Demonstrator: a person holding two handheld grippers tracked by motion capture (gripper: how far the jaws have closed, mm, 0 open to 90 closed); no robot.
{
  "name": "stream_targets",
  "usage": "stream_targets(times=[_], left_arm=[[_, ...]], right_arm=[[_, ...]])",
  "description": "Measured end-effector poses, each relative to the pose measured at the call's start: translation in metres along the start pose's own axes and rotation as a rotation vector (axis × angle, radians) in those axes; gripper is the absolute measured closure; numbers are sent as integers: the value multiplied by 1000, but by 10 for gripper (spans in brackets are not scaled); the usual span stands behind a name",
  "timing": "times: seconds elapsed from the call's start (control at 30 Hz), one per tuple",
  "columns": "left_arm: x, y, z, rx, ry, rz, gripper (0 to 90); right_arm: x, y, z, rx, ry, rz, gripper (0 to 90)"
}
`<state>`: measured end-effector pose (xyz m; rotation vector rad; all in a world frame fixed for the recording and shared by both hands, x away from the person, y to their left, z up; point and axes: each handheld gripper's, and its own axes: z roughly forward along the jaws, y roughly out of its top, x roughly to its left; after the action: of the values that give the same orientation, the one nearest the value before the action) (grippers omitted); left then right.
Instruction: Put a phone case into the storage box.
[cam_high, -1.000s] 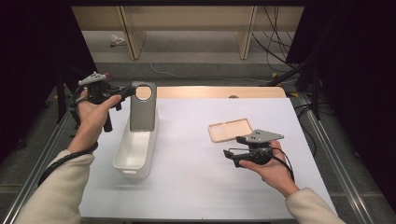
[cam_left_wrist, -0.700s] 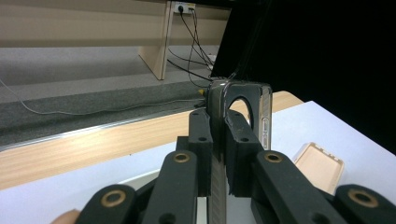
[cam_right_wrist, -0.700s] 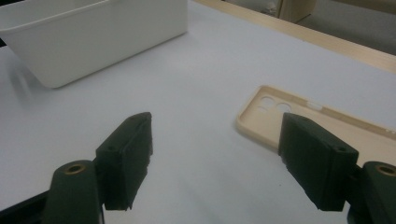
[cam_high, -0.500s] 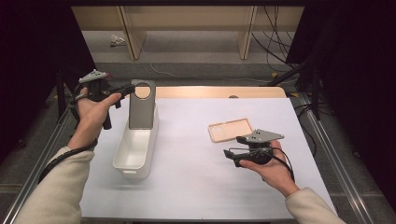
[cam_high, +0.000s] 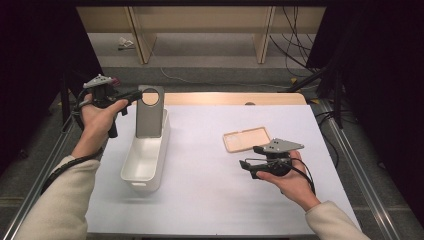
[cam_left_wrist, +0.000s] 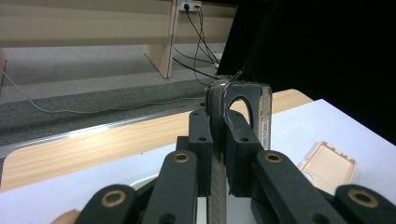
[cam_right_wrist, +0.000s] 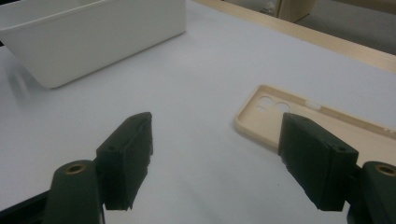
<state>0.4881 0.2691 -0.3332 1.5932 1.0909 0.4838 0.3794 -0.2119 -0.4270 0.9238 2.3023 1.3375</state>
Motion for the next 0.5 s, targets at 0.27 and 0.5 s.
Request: stream_targets(times=[0.27, 0.5], left_arm=[[5, -1, 5, 1, 4, 9, 821], [7, -3, 11, 5, 3, 22, 821]], right_arm=[[0, 0, 0, -1, -2, 1, 272], [0, 0, 0, -3, -2, 2, 273]])
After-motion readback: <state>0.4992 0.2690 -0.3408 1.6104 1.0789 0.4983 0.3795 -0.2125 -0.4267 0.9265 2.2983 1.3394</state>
